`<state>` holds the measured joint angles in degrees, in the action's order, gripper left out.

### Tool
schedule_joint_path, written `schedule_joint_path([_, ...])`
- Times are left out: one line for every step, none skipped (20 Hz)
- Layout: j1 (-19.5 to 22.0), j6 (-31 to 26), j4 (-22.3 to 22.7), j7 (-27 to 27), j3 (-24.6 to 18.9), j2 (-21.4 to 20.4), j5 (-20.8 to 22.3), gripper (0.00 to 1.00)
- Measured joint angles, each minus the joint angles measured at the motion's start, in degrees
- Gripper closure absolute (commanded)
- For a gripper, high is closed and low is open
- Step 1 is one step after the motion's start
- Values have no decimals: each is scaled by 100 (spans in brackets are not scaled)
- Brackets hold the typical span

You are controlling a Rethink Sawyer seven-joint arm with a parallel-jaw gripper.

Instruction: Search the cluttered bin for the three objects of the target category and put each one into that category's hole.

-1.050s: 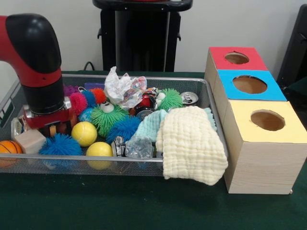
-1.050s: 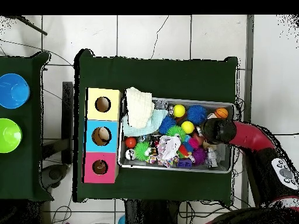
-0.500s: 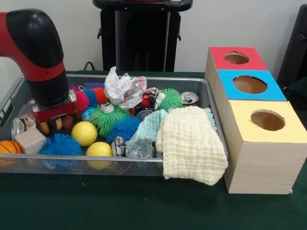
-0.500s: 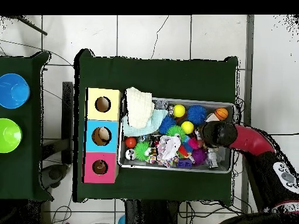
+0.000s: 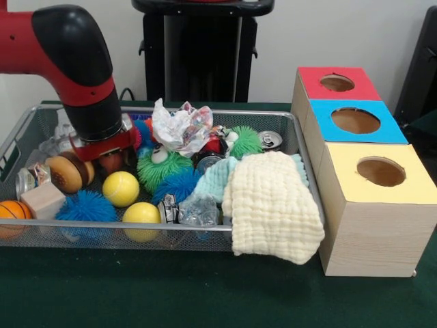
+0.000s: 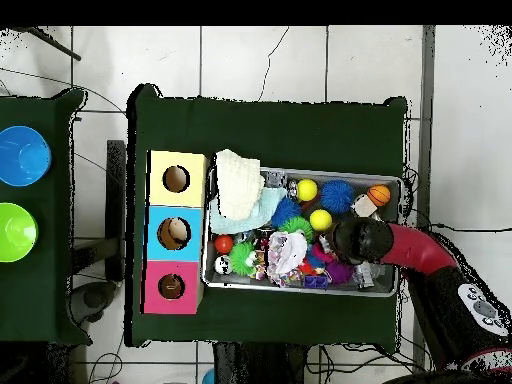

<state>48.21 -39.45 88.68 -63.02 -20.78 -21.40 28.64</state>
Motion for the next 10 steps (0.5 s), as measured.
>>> schedule_joint_path([-1,1,11,0,1,1,-1,0])
schedule_joint_path([-1,1,47,0,2,9,-1,0])
schedule_joint_path([-1,1,55,0,2,16,-1,0])
schedule_joint_path([-1,1,57,0,2,23,-1,0])
schedule_joint_path([-1,1,59,0,2,31,0,0])
schedule_joint_path([0,2,58,0,2,42,1,0])
schedule_joint_path([1,2,58,0,2,49,1,0])
schedule_joint_path([4,7,58,0,2,54,0,0])
schedule_joint_path([5,13,58,0,2,57,1,0])
schedule_joint_path([13,36,66,0,1,58,0,0])
